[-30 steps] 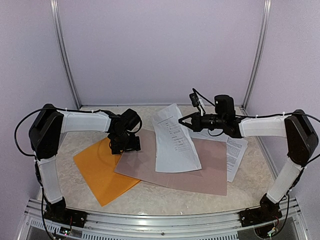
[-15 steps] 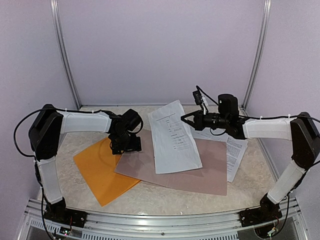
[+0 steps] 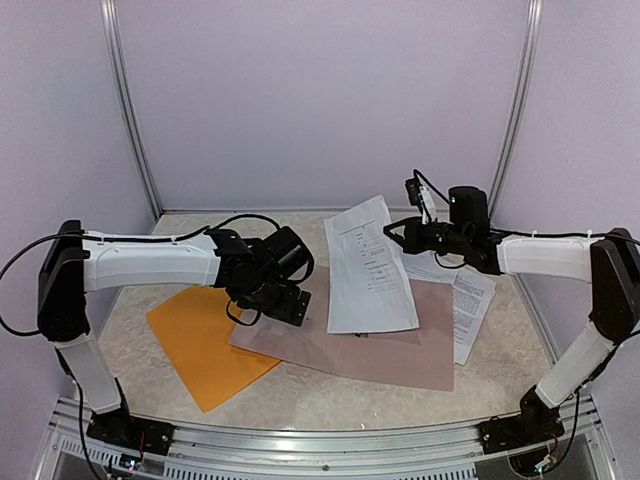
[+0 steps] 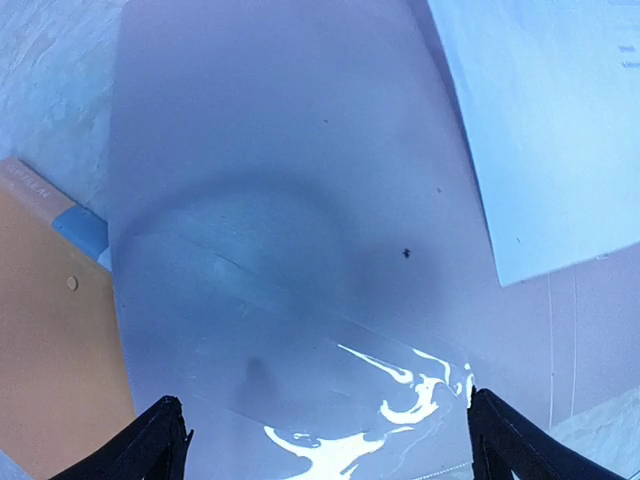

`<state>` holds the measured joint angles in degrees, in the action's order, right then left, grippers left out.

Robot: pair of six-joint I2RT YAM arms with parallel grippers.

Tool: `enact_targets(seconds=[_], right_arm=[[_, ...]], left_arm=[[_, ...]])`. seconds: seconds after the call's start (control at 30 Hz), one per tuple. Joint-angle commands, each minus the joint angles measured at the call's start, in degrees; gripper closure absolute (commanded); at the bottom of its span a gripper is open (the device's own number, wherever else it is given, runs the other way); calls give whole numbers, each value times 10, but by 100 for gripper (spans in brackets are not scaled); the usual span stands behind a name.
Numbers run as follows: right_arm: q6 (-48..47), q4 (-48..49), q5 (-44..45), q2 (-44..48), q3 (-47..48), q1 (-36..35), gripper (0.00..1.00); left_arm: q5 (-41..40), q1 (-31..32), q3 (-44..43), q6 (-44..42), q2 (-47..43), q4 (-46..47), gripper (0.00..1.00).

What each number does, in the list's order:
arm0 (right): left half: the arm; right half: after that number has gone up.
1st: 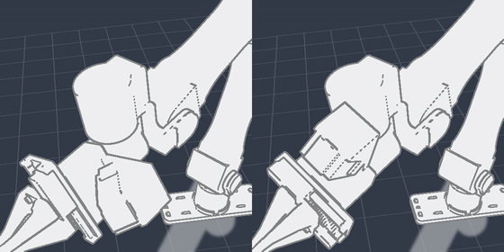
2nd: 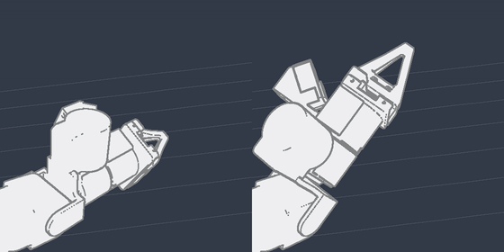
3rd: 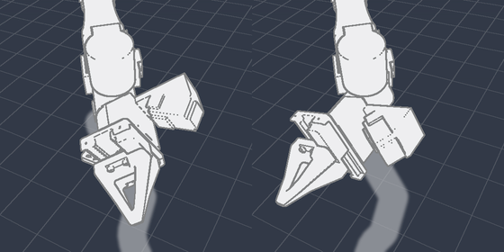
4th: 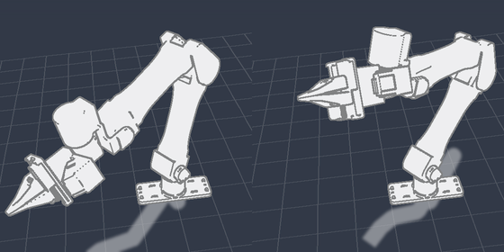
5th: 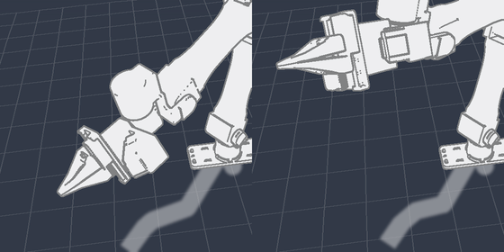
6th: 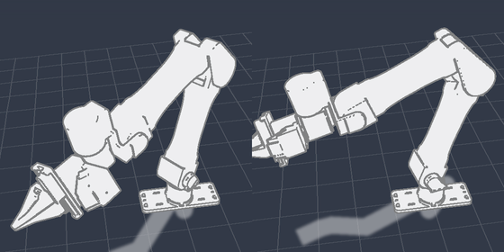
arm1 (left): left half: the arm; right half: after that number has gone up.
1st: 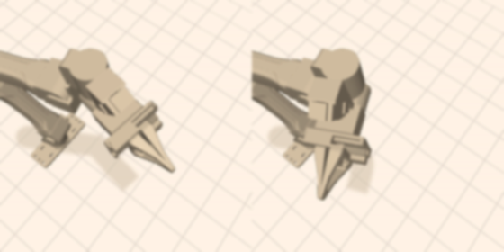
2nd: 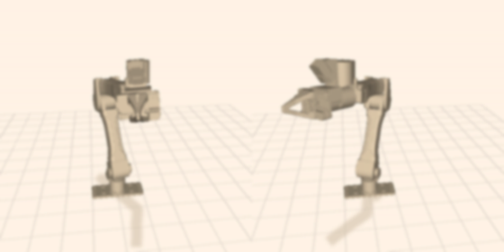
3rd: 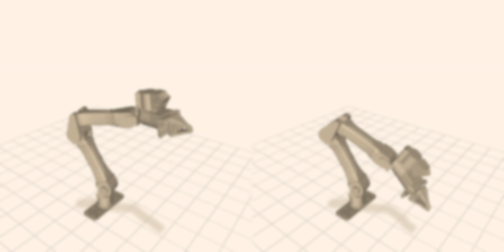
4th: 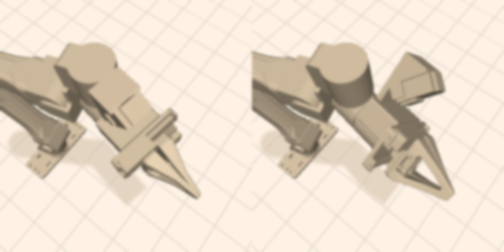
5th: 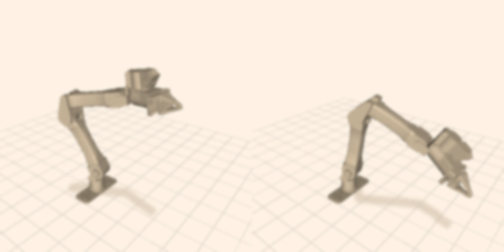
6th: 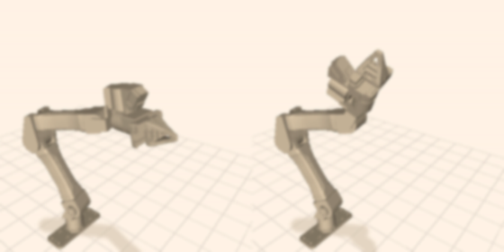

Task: Put the files into the folder
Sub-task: Insert the folder to form pockets on the folder.

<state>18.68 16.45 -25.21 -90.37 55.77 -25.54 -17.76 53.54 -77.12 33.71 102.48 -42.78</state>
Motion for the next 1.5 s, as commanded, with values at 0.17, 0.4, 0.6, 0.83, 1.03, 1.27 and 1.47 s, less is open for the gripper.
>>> enact_targets(seconds=[0.17,0.4,0.6,0.83,1.03,1.27,1.47], right_arm=[[9,7,-31,-15,-20,17,100],[23,49,-49,-4,-38,33,100],[34,93,-63,-2,-57,41,100],[69,152,-103,-25,-79,41,100],[79,162,-106,-34,-78,41,100],[86,164,-113,-45,-77,41,100],[82,152,-110,-41,-74,41,100]], left_arm=[[195,43,7,-291,-33,66,8],[337,41,-64,-487,-10,-44,8],[331,36,-121,-604,79,-139,7],[326,10,-94,-687,118,-63,7],[321,0,-69,-739,123,-16,7],[330,-3,-54,-796,135,-5,7],[328,-6,-39,-826,136,4,8]])
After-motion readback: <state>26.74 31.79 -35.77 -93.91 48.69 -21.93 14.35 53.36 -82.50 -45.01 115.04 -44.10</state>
